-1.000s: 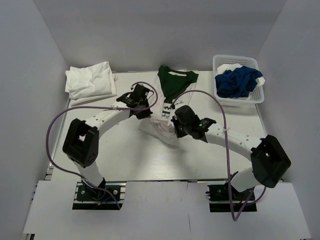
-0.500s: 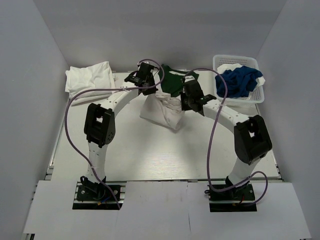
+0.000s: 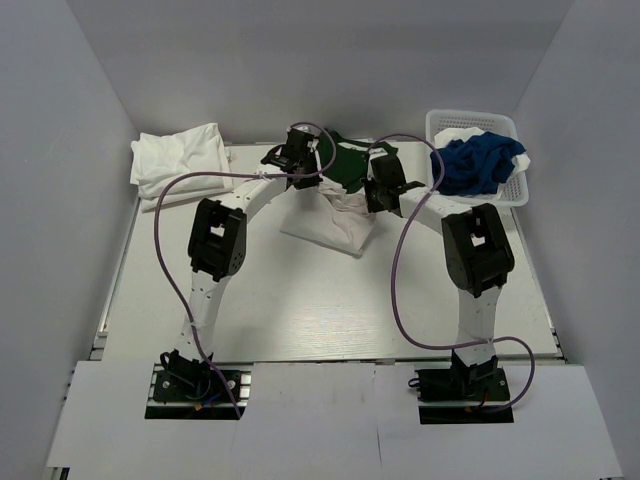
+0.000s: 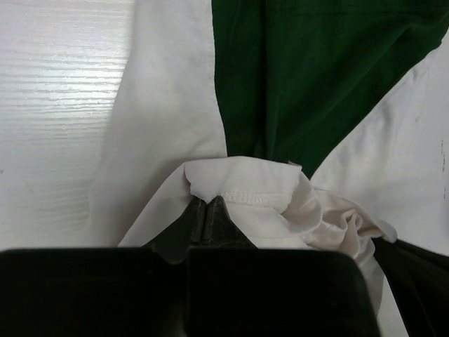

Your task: Fold and stack the t-shirts

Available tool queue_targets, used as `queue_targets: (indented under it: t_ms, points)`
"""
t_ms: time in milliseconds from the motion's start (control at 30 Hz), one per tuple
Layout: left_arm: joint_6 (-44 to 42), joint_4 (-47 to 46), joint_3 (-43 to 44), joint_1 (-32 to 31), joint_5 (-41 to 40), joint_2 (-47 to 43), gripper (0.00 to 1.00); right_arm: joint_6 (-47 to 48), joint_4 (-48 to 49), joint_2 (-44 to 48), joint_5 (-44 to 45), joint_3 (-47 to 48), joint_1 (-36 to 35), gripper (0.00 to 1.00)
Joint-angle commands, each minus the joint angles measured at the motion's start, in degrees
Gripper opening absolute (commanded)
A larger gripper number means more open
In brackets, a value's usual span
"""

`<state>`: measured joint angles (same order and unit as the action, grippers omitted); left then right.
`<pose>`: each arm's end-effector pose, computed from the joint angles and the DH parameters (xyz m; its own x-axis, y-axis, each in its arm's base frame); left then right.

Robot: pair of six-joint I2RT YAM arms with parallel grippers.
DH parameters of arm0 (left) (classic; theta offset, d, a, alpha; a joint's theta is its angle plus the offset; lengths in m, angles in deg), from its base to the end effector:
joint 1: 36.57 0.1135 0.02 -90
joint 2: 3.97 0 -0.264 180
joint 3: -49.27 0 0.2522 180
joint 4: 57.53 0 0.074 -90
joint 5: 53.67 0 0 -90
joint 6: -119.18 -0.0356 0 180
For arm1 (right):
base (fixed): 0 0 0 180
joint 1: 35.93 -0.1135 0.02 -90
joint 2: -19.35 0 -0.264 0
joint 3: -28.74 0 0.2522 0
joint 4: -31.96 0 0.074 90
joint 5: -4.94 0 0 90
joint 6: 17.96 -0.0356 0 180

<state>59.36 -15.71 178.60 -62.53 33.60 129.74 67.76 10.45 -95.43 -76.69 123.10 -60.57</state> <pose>0.4770 -0.2304 0.2060 -0.7659 -0.1856 -0.6156 0.0261 0.9477 -0.3182 0.4096 0.1822 0.1922 -0.6291 -0.2073 -0.7491 -0.2678 0.9626 -0.0415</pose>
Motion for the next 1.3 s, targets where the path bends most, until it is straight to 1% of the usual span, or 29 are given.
queue_targets:
  t_ms: [0,67,167,267,300,367,400,433,500,533,567,667,833,933,1000,1033,1067,1100,1133,1167,1200,1233,1267]
  points:
    - [-0.6,-2.5,3.3,1.0,0.4,-0.1,0.0,3.9,9.8,-2.5,-1.2,3.6,1.3,0.0]
    - [0.1,-3.3,3.3,1.5,0.3,-0.1,0.0,6.7,12.3,-3.3,-1.9,3.2,1.8,0.0]
    - [1.4,-3.9,2.0,1.5,0.3,-0.1,0.0,7.9,16.6,-3.9,-4.1,2.5,1.9,0.0]
    - [2.0,-6.0,-1.5,2.0,0.3,-2.3,0.0,7.7,18.3,-3.0,-5.6,1.2,2.0,0.0]
    - [2.0,-6.7,-3.7,2.0,0.3,-3.2,0.0,7.4,19.5,-2.5,-6.5,-0.2,1.9,0.0]
    - [2.0,-8.0,-5.6,2.0,0.3,-5.8,0.0,6.9,21.8,0.8,-7.4,-2.8,1.8,0.0]
    - [2.0,-8.0,-7.3,2.0,0.3,-6.7,0.0,6.7,22.7,1.7,-7.7,-5.9,1.6,0.0]
    - [2.0,-8.5,-8.2,2.0,0.3,-8.4,0.0,6.6,24.0,4.3,-7.7,-6.5,1.9,0.0]
    - [2.0,-10.6,-10.9,2.0,0.3,-9.9,0.0,6.3,23.0,5.4,-9.9,-7.1,1.7,0.0]
    - [2.0,-10.7,-10.9,2.0,0.3,-9.9,0.0,6.1,22.5,6.8,-10.0,-7.2,1.7,0.0]
    - [2.0,-11.3,-10.9,2.0,0.3,-9.9,0.0,6.0,22.3,6.8,-10.0,-7.4,1.9,0.0]
    - [2.0,-9.6,-8.7,2.0,-0.7,-9.1,0.0,6.0,21.6,5.6,-9.6,-7.1,1.9,0.0]
    - [2.0,-8.5,-6.6,2.0,-1.2,-6.7,0.0,6.2,19.9,1.9,-8.9,-4.2,2.0,0.0]
    - [3.2,-7.8,-5.8,2.0,-3.4,-6.1,0.0,6.2,19.8,-0.3,-8.6,-2.6,2.2,0.0]
    - [4.0,-7.8,-5.1,2.6,-4.8,-4.9,0.0,6.1,19.6,-2.5,-6.8,-1.1,2.3,0.0]
    - [4.7,-7.1,-4.5,2.6,-5.5,-4.3,0.16,5.9,19.0,-3.0,-6.3,-0.4,2.6,0.04]
    - [4.7,-7.1,-2.5,2.6,-5.5,-3.7,0.37,5.4,17.7,-4.1,-5.6,1.7,2.6,0.18]
    - [4.7,-4.5,-1.0,3.2,-5.5,-2.1,0.56,5.0,16.2,-4.8,-5.5,2.5,2.8,0.28]
    - [4.7,-3.5,2.1,3.2,-5.5,-1.4,0.97,4.8,15.2,-5.0,-5.5,3.5,2.8,0.35]
    - [4.7,-2.9,3.2,3.2,-5.5,-1.4,1.0,4.6,14.3,-4.8,-5.6,5.4,2.8,0.55]
    - [4.7,-2.4,4.0,3.7,-5.5,-1.4,1.0,4.6,12.8,-4.0,-5.8,5.5,2.7,0.67]
    - [4.7,-2.4,4.0,3.7,-5.5,-2.0,1.0,4.6,12.6,-3.2,-6.6,5.4,2.7,0.83]
    - [4.7,-2.4,3.4,3.7,-5.5,-3.1,1.0,4.6,12.2,-1.6,-7.7,4.6,2.6,0.9]
